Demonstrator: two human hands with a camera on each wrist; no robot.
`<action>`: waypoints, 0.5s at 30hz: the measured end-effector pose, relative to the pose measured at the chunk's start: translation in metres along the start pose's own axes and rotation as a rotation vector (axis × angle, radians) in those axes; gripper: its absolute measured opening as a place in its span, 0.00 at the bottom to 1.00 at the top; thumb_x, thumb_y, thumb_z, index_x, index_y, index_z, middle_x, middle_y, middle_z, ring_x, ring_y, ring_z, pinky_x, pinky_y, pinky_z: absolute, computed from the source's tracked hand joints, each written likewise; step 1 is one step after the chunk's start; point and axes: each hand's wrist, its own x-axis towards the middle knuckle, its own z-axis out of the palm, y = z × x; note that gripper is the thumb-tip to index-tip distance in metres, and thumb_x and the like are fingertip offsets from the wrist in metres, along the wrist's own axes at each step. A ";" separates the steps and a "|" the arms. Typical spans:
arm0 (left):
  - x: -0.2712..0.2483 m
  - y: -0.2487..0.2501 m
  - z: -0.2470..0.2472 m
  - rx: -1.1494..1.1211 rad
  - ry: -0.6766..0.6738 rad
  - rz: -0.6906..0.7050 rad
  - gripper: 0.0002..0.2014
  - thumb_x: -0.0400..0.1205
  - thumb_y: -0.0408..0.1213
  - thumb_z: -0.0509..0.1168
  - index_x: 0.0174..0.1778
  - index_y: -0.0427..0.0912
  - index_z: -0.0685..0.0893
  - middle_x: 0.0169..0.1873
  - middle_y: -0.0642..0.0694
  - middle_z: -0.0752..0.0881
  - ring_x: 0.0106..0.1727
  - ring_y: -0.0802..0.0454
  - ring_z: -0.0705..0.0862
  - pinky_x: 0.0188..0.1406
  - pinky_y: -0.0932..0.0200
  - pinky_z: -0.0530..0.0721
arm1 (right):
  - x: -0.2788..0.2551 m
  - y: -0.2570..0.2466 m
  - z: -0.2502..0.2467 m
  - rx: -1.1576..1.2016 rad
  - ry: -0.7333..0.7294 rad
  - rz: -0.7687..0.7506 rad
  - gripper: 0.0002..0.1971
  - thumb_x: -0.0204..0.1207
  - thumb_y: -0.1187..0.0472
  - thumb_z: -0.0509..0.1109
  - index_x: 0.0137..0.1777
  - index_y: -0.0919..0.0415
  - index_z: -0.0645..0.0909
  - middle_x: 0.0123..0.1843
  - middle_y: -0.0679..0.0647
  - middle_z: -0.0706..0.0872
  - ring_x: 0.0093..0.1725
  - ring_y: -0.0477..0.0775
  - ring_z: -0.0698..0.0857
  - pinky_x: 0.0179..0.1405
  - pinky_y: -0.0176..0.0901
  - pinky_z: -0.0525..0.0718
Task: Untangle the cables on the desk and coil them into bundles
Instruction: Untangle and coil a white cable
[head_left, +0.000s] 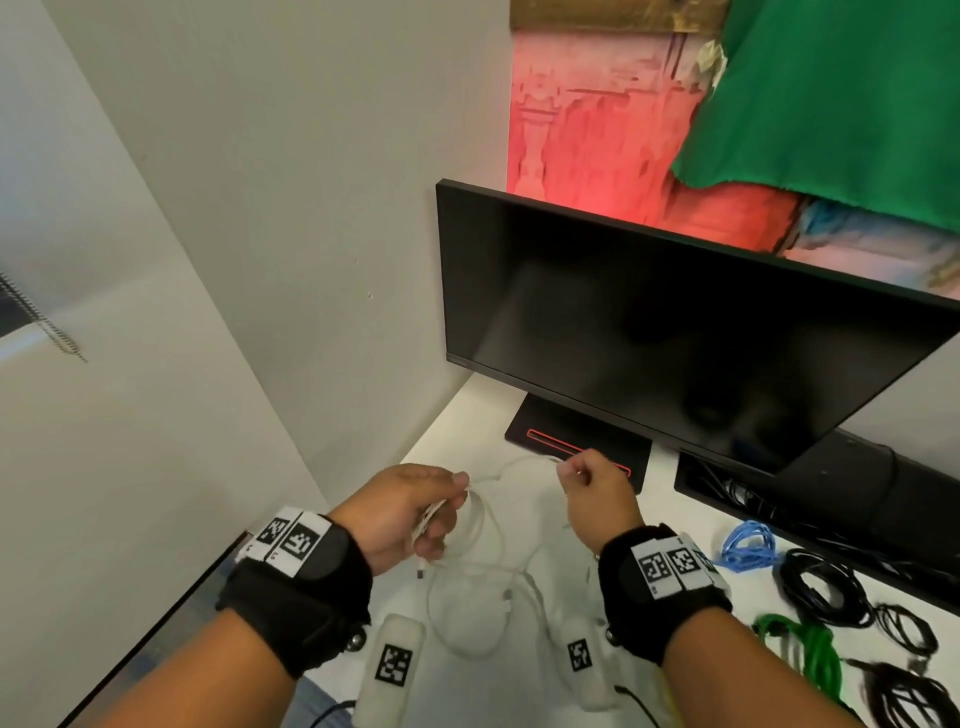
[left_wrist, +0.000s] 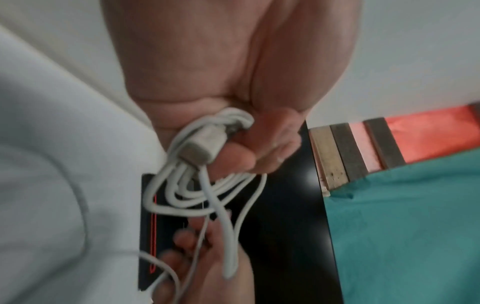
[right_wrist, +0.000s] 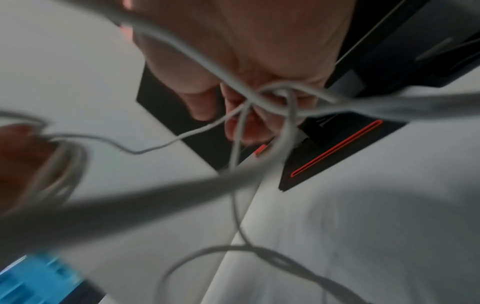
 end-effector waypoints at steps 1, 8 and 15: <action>0.000 -0.002 0.004 -0.091 -0.010 -0.004 0.11 0.76 0.41 0.69 0.34 0.37 0.81 0.18 0.44 0.70 0.16 0.51 0.63 0.23 0.59 0.70 | -0.001 -0.004 0.003 0.006 -0.068 -0.011 0.09 0.85 0.48 0.63 0.46 0.49 0.80 0.46 0.50 0.85 0.46 0.54 0.86 0.44 0.47 0.85; 0.006 -0.009 0.020 -0.517 -0.091 -0.022 0.08 0.74 0.34 0.56 0.38 0.36 0.79 0.19 0.48 0.68 0.17 0.55 0.64 0.22 0.59 0.70 | -0.028 -0.012 0.033 0.578 -0.666 0.003 0.20 0.76 0.44 0.73 0.61 0.56 0.83 0.58 0.75 0.86 0.50 0.68 0.86 0.41 0.52 0.81; 0.009 -0.004 0.027 -0.356 -0.089 -0.048 0.21 0.86 0.51 0.58 0.31 0.41 0.79 0.15 0.50 0.65 0.15 0.55 0.62 0.24 0.59 0.73 | -0.033 -0.013 0.049 0.404 -0.397 -0.133 0.20 0.73 0.35 0.66 0.46 0.50 0.89 0.32 0.53 0.85 0.28 0.45 0.78 0.26 0.34 0.76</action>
